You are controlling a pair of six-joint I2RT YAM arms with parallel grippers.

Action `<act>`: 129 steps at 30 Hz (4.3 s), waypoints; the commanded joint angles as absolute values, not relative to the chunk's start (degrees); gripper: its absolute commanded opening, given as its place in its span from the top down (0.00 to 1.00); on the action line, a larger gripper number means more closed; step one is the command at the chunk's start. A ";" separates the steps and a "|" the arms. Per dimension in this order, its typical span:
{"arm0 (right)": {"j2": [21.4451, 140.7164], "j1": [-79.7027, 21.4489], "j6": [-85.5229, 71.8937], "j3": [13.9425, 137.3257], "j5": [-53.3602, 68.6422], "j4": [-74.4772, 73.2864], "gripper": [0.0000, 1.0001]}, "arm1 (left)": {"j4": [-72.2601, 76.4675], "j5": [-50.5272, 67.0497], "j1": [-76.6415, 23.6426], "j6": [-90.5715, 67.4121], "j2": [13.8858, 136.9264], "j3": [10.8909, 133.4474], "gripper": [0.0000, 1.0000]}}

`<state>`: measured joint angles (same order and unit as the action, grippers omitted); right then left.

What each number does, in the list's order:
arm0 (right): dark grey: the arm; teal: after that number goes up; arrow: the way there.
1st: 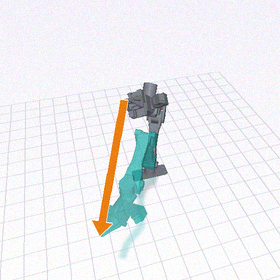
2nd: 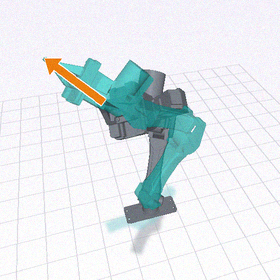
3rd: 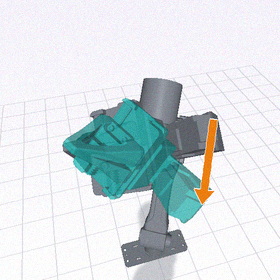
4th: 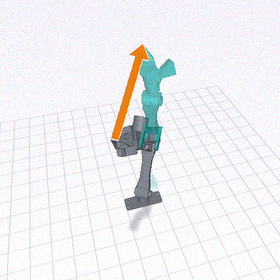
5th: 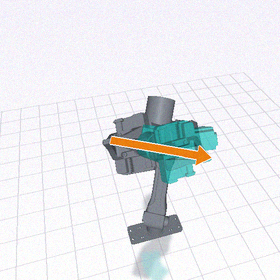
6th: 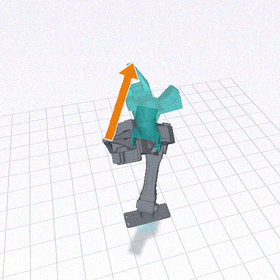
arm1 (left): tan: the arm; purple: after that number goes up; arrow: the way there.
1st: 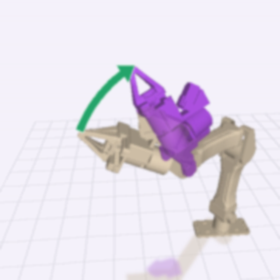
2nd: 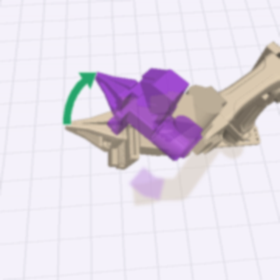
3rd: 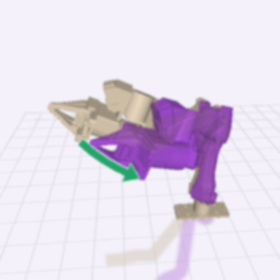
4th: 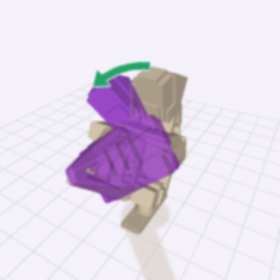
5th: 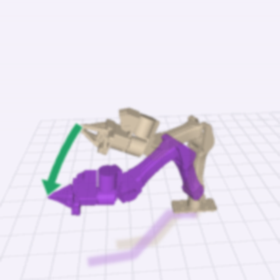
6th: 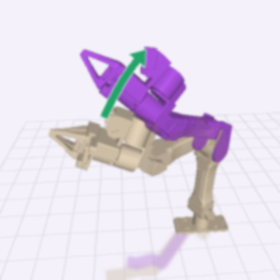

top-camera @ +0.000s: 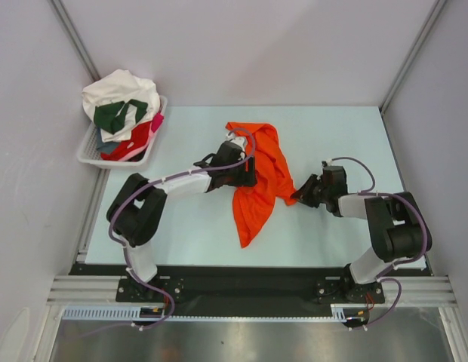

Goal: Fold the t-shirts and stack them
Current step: Flatten the tshirt out

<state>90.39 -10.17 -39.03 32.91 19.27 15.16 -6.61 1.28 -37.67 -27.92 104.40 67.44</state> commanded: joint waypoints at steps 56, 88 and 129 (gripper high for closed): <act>20.22 -3.87 -36.04 34.00 -7.74 -27.49 1.00 | -31.55 16.17 0.44 -32.79 76.87 91.60 1.00; 26.46 -4.22 -38.67 29.18 0.00 -25.49 0.77 | -46.41 6.79 -10.45 -28.92 111.12 113.11 0.13; 16.88 -4.13 -42.19 18.72 -5.10 -28.83 0.65 | -13.81 -2.37 -43.42 -48.60 66.88 36.56 0.41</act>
<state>16.78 -4.01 -41.89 18.11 -4.16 -29.52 -17.76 0.08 -42.92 -46.57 66.74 35.03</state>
